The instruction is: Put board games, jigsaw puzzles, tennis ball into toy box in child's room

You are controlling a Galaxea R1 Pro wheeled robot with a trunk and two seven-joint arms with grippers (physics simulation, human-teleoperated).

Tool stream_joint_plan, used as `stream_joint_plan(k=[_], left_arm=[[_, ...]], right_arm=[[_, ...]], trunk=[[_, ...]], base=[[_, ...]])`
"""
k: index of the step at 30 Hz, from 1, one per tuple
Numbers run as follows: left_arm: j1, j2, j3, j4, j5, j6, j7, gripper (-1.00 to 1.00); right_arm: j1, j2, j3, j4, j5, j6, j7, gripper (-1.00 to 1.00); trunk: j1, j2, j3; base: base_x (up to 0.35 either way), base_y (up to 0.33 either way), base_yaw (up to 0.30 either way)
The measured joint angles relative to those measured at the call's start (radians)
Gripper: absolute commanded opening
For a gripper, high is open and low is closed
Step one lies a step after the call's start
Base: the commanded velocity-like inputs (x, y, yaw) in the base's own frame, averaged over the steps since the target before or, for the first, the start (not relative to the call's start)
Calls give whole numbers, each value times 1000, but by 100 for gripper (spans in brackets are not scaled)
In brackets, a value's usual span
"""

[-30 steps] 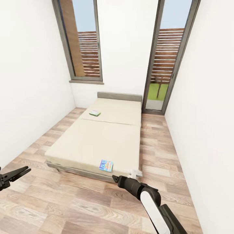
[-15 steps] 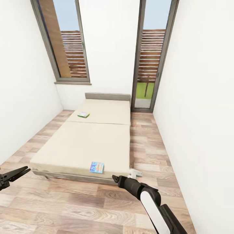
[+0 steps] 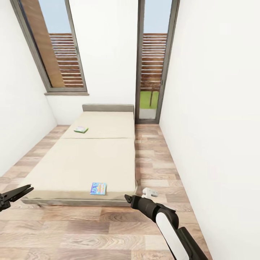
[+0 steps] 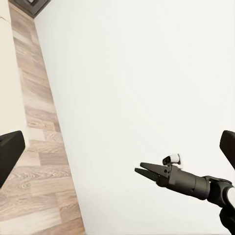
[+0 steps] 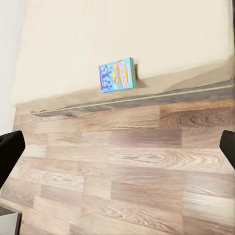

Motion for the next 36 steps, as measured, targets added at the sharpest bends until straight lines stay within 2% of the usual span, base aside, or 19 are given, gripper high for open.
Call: stream_joint_plan(k=[14,22,36], left_arm=[[0,-1,-1,0,-1,-1,0,100],[0,-1,-1,0,0,-1,0,100],[0,-2,-2,0,0,-1,0,100]], right_arm=[[0,0,4,-1,0,-10,0,100],[0,0,9,0,0,-46,-3,100],[0,-3,11,-2,-1,-58,0,100]], trunk=[[0,0,0],[0,0,0],[0,0,0]], base=[[0,138,-178],[0,32,-151],[0,4,-72]])
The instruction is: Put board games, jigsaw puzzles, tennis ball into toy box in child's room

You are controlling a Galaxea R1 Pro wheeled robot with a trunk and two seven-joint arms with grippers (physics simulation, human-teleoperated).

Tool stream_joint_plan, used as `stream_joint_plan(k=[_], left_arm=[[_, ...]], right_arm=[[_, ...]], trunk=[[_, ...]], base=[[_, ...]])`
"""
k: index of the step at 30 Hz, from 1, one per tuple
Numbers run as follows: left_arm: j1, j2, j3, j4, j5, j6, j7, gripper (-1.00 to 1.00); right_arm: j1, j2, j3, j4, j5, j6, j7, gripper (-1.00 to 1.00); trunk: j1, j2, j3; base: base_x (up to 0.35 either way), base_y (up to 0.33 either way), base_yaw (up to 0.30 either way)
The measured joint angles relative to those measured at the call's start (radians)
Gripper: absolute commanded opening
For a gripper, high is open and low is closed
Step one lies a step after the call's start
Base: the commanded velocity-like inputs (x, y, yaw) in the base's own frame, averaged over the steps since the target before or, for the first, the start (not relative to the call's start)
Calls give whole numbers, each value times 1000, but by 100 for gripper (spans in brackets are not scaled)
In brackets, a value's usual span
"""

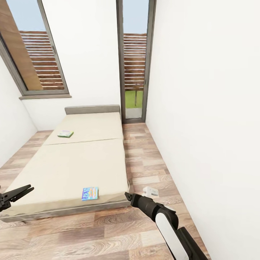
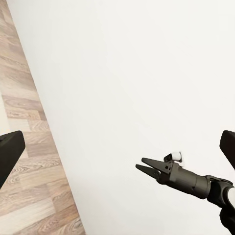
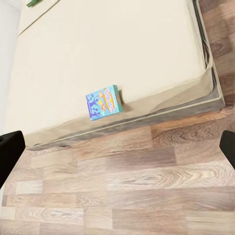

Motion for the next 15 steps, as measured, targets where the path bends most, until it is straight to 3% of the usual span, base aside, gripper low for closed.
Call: stream_joint_plan(k=[15], left_arm=[[0,-1,0,0,0,0,0,100]], right_arm=[[0,2,1,-1,-1,0,0,100]], trunk=[[0,0,0]], base=[[0,0,-4]])
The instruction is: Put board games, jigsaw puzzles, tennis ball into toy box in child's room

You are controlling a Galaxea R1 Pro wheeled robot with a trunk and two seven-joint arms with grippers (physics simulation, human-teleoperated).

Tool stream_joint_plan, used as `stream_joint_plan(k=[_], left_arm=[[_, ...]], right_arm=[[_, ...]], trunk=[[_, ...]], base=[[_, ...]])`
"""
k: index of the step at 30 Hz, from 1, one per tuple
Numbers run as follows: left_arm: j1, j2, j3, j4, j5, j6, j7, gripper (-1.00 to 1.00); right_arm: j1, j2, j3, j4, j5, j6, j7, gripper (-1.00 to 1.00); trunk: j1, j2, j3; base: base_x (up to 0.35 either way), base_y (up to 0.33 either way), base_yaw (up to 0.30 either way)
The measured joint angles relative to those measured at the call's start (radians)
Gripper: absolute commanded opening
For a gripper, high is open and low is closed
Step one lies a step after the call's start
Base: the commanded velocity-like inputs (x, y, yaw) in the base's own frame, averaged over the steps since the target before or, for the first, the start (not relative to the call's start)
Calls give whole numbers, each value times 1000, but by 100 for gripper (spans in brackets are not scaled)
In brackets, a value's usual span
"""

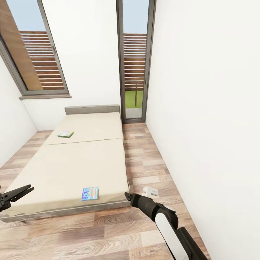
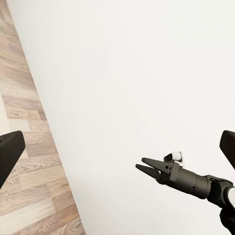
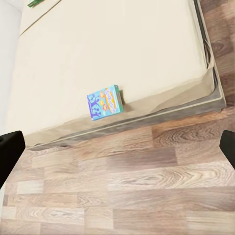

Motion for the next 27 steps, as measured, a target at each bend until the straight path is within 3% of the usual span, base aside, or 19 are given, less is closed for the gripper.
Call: stream_joint_plan(k=[27], left_arm=[[0,0,-1,0,0,0,0,100]], right_arm=[[0,0,-1,1,0,0,0,100]], trunk=[[0,0,0]], base=[[0,0,0]])
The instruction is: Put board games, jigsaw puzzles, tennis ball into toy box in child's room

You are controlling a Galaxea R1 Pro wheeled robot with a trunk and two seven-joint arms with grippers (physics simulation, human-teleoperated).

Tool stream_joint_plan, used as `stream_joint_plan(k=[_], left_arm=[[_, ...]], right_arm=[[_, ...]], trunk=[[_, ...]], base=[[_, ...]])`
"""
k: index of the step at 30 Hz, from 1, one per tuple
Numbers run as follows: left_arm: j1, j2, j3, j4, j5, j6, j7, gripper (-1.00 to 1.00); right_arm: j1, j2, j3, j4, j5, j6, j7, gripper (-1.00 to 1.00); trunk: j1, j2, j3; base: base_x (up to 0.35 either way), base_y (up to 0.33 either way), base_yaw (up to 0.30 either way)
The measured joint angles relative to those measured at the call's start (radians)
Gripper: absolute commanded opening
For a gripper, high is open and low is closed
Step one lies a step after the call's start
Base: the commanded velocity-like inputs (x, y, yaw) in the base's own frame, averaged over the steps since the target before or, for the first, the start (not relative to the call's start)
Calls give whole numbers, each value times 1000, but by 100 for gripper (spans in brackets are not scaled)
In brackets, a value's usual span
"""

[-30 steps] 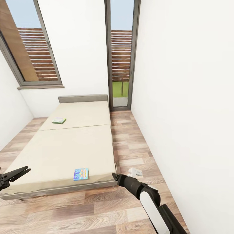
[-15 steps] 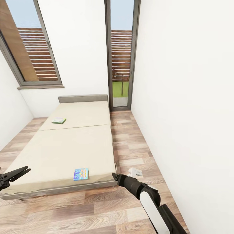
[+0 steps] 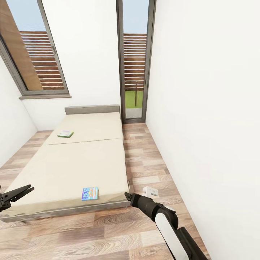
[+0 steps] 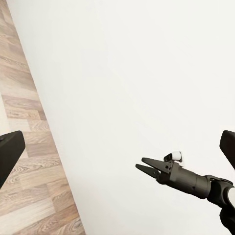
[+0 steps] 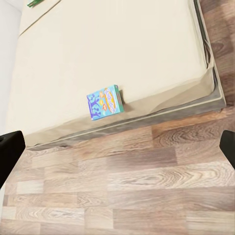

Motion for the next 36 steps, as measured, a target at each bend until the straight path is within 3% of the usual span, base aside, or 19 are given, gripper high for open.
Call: stream_joint_plan(k=[36], left_arm=[[0,0,0,0,0,0,0,100]], right_arm=[[0,1,1,1,-1,0,0,100]], trunk=[[0,0,0]], base=[[0,135,0]])
